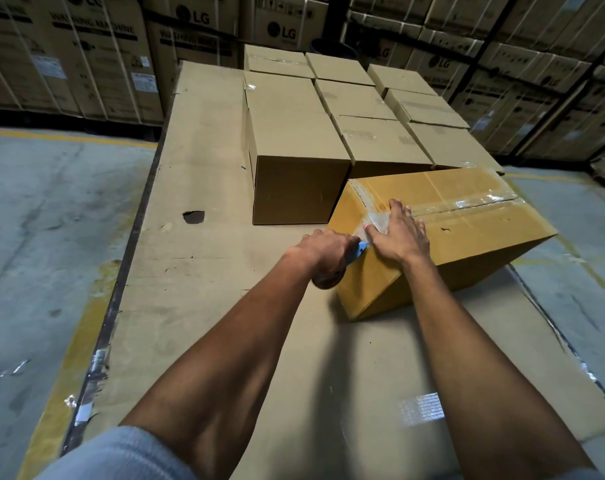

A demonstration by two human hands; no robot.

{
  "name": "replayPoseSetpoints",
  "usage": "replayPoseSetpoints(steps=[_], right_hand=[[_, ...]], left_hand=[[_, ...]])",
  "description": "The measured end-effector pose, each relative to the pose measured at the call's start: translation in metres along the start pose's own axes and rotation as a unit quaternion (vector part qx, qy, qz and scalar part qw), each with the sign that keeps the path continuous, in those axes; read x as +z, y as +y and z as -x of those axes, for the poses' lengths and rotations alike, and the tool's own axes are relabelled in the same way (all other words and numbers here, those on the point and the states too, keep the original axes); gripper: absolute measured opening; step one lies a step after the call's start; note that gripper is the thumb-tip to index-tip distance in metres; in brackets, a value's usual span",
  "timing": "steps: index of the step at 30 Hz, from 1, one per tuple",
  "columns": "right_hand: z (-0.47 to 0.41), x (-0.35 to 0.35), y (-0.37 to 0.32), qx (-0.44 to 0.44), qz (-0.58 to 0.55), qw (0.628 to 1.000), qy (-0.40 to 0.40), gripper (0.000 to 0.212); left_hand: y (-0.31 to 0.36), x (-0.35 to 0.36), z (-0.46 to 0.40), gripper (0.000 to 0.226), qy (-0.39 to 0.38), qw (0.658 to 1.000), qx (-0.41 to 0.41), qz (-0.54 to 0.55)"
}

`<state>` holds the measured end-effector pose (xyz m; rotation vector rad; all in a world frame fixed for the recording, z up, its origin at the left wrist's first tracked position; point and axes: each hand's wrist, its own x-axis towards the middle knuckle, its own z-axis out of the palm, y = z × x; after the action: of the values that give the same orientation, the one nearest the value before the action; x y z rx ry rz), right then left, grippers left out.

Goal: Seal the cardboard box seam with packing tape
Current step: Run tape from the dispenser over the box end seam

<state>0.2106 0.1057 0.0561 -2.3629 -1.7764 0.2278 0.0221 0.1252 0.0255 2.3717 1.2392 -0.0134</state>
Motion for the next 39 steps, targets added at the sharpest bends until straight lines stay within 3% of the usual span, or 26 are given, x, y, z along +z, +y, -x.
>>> replayPoseSetpoints(steps=[3,6,8,12,14,23,28,30,33,36,39], right_hand=[[0.001,-0.001,0.001,-0.006,0.011,1.000,-0.006,0.091],[0.000,0.000,0.002,-0.009,0.019,1.000,-0.009,0.089],[-0.001,0.000,0.003,-0.020,0.017,1.000,-0.007,0.089],[-0.008,0.002,0.000,-0.020,0.021,1.000,-0.010,0.087],[-0.010,0.003,-0.001,-0.026,0.023,0.999,-0.002,0.087],[-0.010,0.003,-0.003,-0.015,0.029,0.999,0.002,0.090],[-0.009,0.003,-0.003,-0.016,0.032,0.999,0.000,0.090],[-0.008,0.003,-0.003,-0.018,0.033,0.999,0.002,0.089],[-0.007,0.001,-0.003,-0.022,0.034,0.999,0.005,0.089],[-0.007,0.002,-0.003,-0.022,0.033,0.999,0.006,0.090],[-0.008,0.003,-0.001,-0.022,0.031,0.999,0.007,0.089]], left_hand=[[0.006,0.005,0.008,0.040,0.034,0.999,0.011,-0.018],[-0.010,0.042,0.027,0.030,-0.001,0.995,0.001,-0.100],[-0.030,0.078,0.054,0.023,-0.001,0.996,-0.007,-0.090],[-0.054,0.097,0.061,0.063,0.001,0.998,-0.004,-0.062],[-0.051,0.090,0.055,0.070,0.021,0.998,-0.008,-0.055],[-0.044,0.080,0.025,0.073,0.174,0.984,0.028,-0.032],[-0.051,0.083,0.027,0.077,0.167,0.985,0.038,0.015],[-0.049,0.084,0.033,0.069,0.163,0.982,0.031,0.095],[-0.051,0.091,0.039,0.049,0.179,0.935,-0.041,0.303],[-0.050,0.103,0.042,0.029,0.183,0.859,-0.110,0.466],[-0.051,0.107,0.040,0.025,0.164,0.768,-0.167,0.597]])
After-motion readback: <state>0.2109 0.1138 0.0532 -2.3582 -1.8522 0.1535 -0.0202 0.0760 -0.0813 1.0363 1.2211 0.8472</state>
